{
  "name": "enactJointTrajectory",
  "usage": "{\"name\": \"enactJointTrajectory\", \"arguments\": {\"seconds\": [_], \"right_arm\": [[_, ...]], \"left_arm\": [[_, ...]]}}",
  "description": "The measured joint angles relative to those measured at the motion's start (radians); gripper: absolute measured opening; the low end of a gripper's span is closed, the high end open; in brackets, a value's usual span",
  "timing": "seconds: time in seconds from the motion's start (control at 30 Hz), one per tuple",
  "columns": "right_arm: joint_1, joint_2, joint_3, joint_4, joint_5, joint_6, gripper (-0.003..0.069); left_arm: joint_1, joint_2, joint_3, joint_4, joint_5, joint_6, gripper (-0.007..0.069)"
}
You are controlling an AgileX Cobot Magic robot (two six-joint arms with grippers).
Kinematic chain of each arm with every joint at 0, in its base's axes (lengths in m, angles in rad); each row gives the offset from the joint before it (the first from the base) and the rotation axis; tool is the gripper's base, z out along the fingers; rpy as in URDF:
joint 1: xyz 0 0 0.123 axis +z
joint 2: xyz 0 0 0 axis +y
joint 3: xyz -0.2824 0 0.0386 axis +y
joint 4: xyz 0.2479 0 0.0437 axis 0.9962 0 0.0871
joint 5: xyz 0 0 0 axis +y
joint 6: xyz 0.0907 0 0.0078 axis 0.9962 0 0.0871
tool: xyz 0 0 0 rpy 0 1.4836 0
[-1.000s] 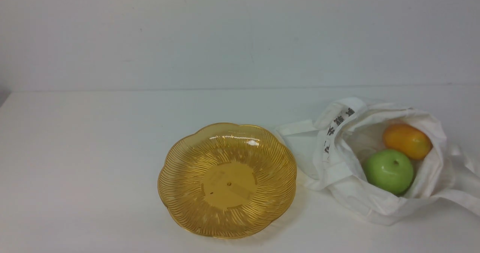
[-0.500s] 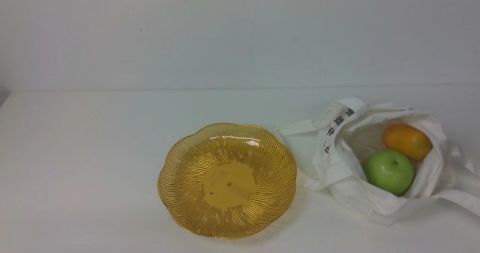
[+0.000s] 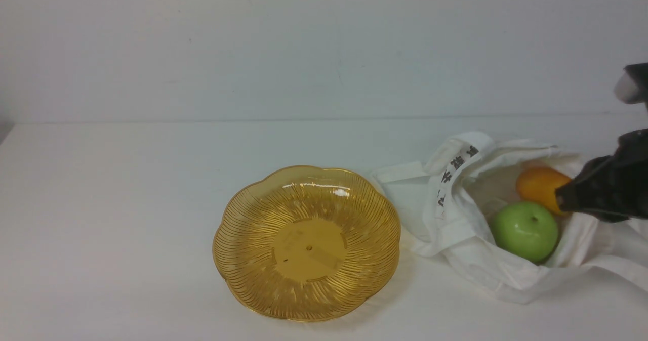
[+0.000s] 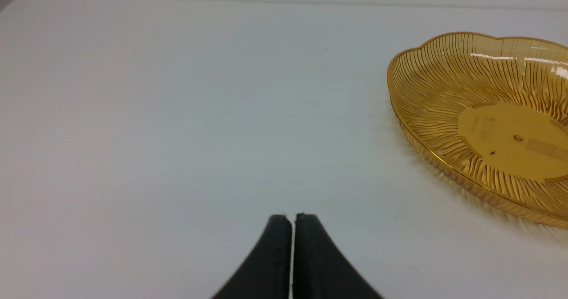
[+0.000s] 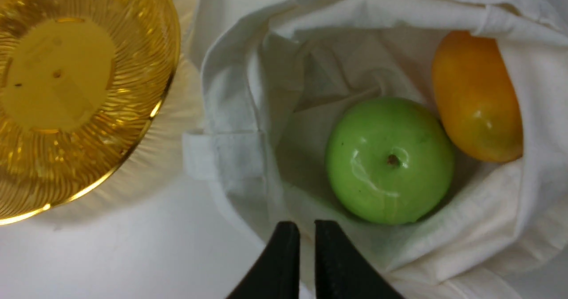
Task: Take the fruit out of the cloth bag on the white table and place them on a plate.
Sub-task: 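Reach into the cloth bag and grasp a fruit inside it with the right gripper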
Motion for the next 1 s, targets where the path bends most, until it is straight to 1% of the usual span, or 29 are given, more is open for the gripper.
{"name": "enactJointTrajectory", "arguments": {"seconds": [0.07, 0.13, 0.17, 0.2, 0.27, 0.3, 0.33, 0.37, 0.4, 0.43, 0.47, 0.53, 0.63, 0.83, 1.0], "right_arm": [[0.014, 0.046, 0.000, -0.029, -0.042, 0.033, 0.0098], [0.020, 0.095, 0.000, -0.050, -0.081, 0.066, 0.0169], [0.020, 0.100, 0.000, -0.050, -0.081, 0.066, 0.0169], [0.021, 0.149, -0.001, -0.070, -0.100, 0.086, 0.0258], [0.021, 0.202, -0.001, -0.091, -0.107, 0.101, 0.0357], [0.022, 0.207, -0.001, -0.093, -0.107, 0.103, 0.0377], [0.023, 0.236, -0.001, -0.109, -0.116, 0.121, 0.0439], [0.023, 0.236, -0.001, -0.109, -0.116, 0.121, 0.0449], [0.023, 0.269, -0.001, -0.140, -0.133, 0.149, 0.0544], [0.023, 0.288, -0.002, -0.166, -0.147, 0.174, 0.0593], [0.023, 0.301, -0.002, -0.185, -0.158, 0.192, 0.0627], [0.023, 0.321, -0.003, -0.217, -0.178, 0.222, 0.0664], [0.023, 0.348, -0.005, -0.262, -0.215, 0.259, 0.0686], [0.023, 0.406, -0.007, -0.344, -0.274, 0.326, 0.0691], [0.023, 0.428, -0.010, -0.344, -0.293, 0.348, 0.0688]], "left_arm": [[0.000, 0.000, 0.000, 0.000, 0.000, 0.000, -0.0008], [0.000, 0.000, 0.000, 0.000, 0.000, 0.000, -0.0008], [0.000, 0.000, 0.000, 0.000, 0.000, 0.000, -0.0008], [0.000, 0.000, 0.000, 0.000, 0.000, 0.000, -0.0008], [0.000, 0.000, 0.000, 0.000, 0.000, 0.000, -0.0008], [0.000, 0.000, 0.000, 0.000, 0.000, 0.000, -0.0008], [0.000, 0.000, 0.000, 0.000, 0.000, 0.000, -0.0008], [0.000, 0.000, 0.000, 0.000, 0.000, 0.000, -0.0008], [0.000, 0.000, 0.000, 0.000, 0.000, 0.000, -0.0008], [0.000, 0.000, 0.000, 0.000, 0.000, 0.000, -0.0008], [0.000, 0.000, 0.000, 0.000, 0.000, 0.000, -0.0008], [0.000, 0.000, 0.000, 0.000, 0.000, 0.000, -0.0008], [0.000, 0.000, 0.000, 0.000, 0.000, 0.000, -0.0008], [0.000, 0.000, 0.000, 0.000, 0.000, 0.000, -0.0008], [0.000, 0.000, 0.000, 0.000, 0.000, 0.000, -0.0008]]}}
